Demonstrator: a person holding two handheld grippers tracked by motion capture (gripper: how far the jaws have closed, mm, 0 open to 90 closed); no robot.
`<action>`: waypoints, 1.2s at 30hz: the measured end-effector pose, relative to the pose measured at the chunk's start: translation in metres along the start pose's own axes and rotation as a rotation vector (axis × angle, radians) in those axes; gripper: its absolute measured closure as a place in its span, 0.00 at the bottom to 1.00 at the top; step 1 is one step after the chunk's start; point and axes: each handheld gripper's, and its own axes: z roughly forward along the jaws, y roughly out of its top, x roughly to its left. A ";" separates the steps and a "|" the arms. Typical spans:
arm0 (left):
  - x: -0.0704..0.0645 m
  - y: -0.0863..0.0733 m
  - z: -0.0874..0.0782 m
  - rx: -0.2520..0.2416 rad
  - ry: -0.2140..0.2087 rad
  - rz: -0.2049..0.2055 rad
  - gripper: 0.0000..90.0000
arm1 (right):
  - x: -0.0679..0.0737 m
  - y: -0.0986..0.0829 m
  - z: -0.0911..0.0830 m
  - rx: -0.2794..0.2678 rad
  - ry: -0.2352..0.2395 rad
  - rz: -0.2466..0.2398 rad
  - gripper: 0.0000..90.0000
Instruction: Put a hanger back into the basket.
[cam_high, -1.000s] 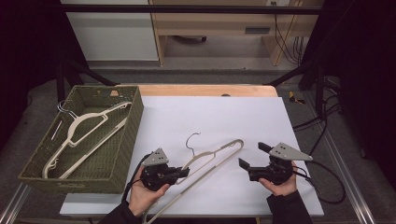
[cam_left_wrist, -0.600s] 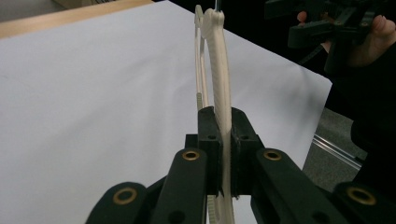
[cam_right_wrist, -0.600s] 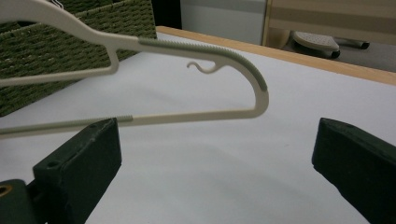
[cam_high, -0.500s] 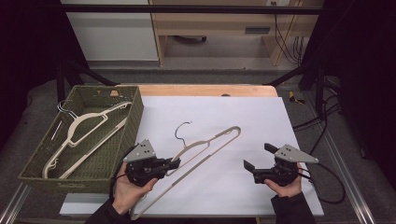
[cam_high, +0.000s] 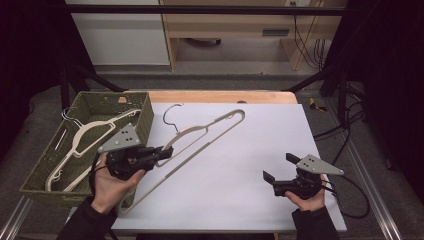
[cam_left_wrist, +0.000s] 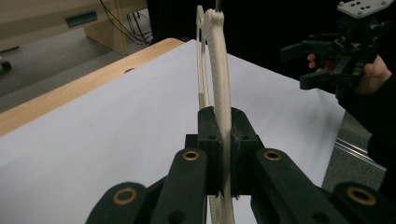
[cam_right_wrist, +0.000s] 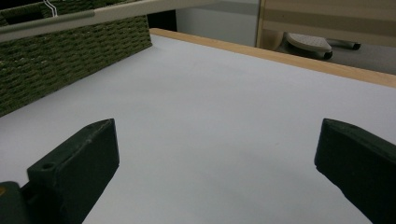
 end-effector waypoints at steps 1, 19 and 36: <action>0.004 0.001 -0.002 -0.003 0.006 -0.004 0.95 | 0.000 0.000 0.000 0.001 0.001 0.004 0.01; 0.076 0.006 -0.061 -0.037 0.132 -0.014 0.95 | -0.002 -0.001 0.001 0.007 -0.004 0.003 0.01; 0.140 -0.023 -0.107 -0.029 0.222 -0.062 0.95 | -0.002 -0.001 0.002 0.011 -0.005 0.002 0.01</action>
